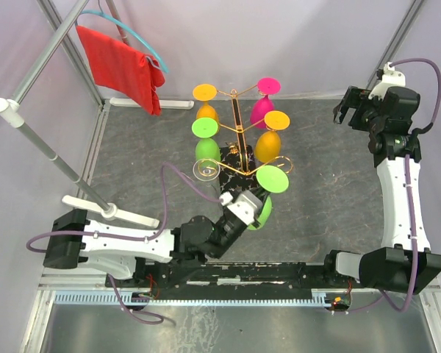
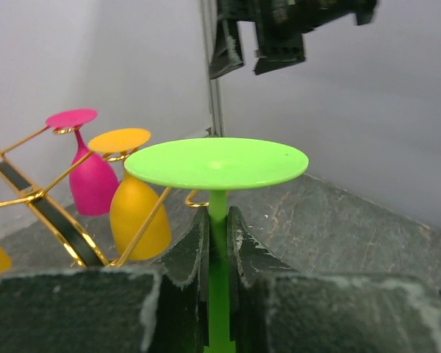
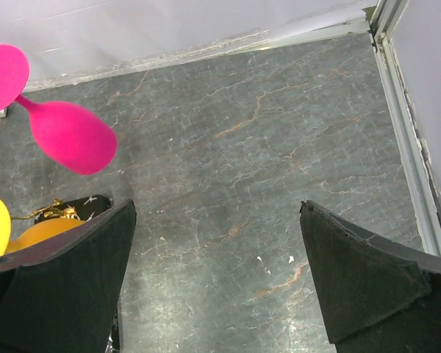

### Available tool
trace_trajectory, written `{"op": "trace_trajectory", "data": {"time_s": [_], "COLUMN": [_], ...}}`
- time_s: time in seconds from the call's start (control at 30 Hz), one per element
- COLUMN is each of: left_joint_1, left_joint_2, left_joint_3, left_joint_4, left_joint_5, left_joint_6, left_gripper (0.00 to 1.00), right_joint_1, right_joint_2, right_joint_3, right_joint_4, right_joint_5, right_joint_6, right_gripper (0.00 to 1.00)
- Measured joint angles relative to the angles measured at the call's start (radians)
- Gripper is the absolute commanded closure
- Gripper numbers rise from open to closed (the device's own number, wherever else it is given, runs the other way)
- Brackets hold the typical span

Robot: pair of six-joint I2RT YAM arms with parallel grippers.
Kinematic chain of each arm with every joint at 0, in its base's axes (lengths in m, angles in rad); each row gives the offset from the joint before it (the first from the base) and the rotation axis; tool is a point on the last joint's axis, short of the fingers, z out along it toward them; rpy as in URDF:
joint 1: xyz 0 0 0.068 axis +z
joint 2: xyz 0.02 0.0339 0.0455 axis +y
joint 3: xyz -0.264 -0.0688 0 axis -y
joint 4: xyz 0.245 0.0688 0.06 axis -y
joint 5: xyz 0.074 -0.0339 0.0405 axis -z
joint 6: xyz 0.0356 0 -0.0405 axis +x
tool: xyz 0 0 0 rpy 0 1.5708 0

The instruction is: Place the wine glass upside down on the wine glass rack

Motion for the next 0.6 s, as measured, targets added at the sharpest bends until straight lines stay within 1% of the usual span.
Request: {"op": "trace_trajectory", "data": {"time_s": [0.1,0.17,0.3,0.4,0.6], "left_joint_1": [0.069,0.092,0.098,0.097,0.097], "left_joint_2": [-0.018,-0.019,0.008,0.040,0.113], "left_joint_3": [-0.040,-0.061,-0.083,-0.087,-0.112], "left_joint_4": [0.014,0.018,0.047,0.076,0.157], "left_joint_5": [0.027,0.045,0.078,0.093,0.067], "left_joint_6": [-0.090,-0.137,-0.202,-0.224,-0.252], "left_gripper": [0.97,0.97,0.97,0.97,0.97], "right_joint_1": [0.000,0.000,0.000,0.000,0.000], "right_joint_2": [-0.006,-0.008,-0.009,-0.013,-0.035], "right_joint_3": [-0.010,-0.017,-0.023,-0.024,-0.039], "right_joint_4": [0.002,0.003,0.002,0.002,0.002], "right_joint_5": [-0.007,-0.008,-0.012,-0.012,-0.007], "right_joint_6": [0.002,0.002,0.002,-0.002,-0.014], "right_gripper": [0.00,0.00,0.00,0.00,0.00]}}
